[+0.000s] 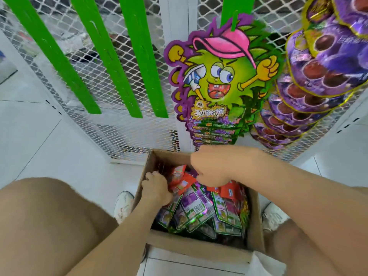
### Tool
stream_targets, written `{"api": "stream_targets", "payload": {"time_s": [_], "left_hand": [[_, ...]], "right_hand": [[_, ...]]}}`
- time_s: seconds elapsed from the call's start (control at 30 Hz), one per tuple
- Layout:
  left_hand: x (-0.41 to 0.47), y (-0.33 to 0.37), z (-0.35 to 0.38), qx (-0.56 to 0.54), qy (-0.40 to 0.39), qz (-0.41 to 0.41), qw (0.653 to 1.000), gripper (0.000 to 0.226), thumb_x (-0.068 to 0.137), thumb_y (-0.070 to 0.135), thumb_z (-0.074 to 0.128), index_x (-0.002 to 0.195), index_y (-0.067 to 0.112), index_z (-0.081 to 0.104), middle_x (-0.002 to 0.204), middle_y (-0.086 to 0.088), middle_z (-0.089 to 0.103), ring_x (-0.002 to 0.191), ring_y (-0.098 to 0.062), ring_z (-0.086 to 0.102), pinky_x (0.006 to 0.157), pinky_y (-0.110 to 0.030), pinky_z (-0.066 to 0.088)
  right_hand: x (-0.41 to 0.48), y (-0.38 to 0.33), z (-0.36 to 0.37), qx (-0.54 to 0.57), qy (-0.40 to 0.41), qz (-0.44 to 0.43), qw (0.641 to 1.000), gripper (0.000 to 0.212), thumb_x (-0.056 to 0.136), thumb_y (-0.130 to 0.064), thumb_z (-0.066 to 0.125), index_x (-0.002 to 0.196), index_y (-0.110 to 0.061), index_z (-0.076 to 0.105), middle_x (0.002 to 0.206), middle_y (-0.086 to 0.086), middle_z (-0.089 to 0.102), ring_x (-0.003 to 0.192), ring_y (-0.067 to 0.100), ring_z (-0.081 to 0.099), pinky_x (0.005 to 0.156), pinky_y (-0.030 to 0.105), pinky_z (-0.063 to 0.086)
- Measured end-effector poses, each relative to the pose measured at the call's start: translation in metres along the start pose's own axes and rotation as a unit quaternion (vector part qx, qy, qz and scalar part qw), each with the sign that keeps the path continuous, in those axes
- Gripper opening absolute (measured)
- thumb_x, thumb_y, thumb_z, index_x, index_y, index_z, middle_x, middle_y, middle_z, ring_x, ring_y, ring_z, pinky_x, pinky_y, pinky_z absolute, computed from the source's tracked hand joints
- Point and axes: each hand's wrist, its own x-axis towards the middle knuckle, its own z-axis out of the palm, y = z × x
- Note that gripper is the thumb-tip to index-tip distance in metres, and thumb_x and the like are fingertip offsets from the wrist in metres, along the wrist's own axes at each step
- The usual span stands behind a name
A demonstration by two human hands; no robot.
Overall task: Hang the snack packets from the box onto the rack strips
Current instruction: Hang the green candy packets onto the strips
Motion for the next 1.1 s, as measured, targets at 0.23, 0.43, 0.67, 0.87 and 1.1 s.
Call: {"api": "stream_targets", "payload": {"time_s": [0.23,0.43,0.67,0.87,1.1], "left_hand": [[0.006,-0.014,0.010,-0.091,-0.028,-0.043,0.994,0.035,0.100,0.018,0.054,0.133,0.005,0.054,0.134,-0.017,0.062,0.123,-0.039,0.064,0.100,-0.047,0.054],[-0.001,0.007,-0.008,-0.090,0.001,-0.052,0.995,0.025,0.098,0.011,0.057,0.123,0.013,0.060,0.126,-0.011,0.064,0.118,-0.035,0.064,0.094,-0.045,0.053],[-0.001,0.023,-0.078,-0.047,-0.038,0.033,0.998,0.038,0.097,0.013,0.052,0.133,0.005,0.061,0.132,-0.019,0.065,0.121,-0.041,0.064,0.097,-0.048,0.056],[-0.020,0.024,-0.192,0.158,-0.151,0.197,0.956,0.022,0.093,0.000,0.055,0.109,0.004,0.069,0.083,-0.008,0.060,0.069,-0.027,0.056,0.059,-0.030,0.042],[-0.059,0.016,-0.242,-0.018,-0.106,0.307,0.946,0.019,0.107,0.011,0.054,0.104,0.029,0.060,0.064,0.019,0.060,0.060,-0.003,0.050,0.061,-0.028,0.039]], "right_hand": [[0.038,-0.022,-0.003,0.058,0.011,-0.007,0.998,0.041,0.081,-0.036,0.082,0.075,-0.031,0.042,0.090,0.004,0.063,0.073,0.027,0.056,0.072,0.038,0.057],[0.034,-0.019,-0.003,0.077,0.019,-0.007,0.997,0.017,0.089,-0.030,0.071,0.090,-0.024,0.055,0.094,0.007,0.061,0.076,0.028,0.054,0.077,0.040,0.057],[0.007,0.005,-0.040,0.034,-0.044,0.004,0.998,0.038,0.100,-0.015,0.052,0.063,-0.013,0.042,0.062,0.007,0.047,0.057,0.025,0.041,0.057,0.033,0.037],[-0.017,0.026,-0.066,-0.010,-0.085,0.067,0.994,0.028,0.096,-0.029,0.064,0.079,-0.014,0.048,0.078,0.002,0.056,0.059,0.017,0.052,0.053,0.029,0.042],[-0.044,0.041,-0.081,0.060,-0.086,0.121,0.987,0.055,0.078,-0.044,0.088,0.118,-0.013,0.067,0.105,0.008,0.076,0.070,0.020,0.075,0.059,0.035,0.064]]}}
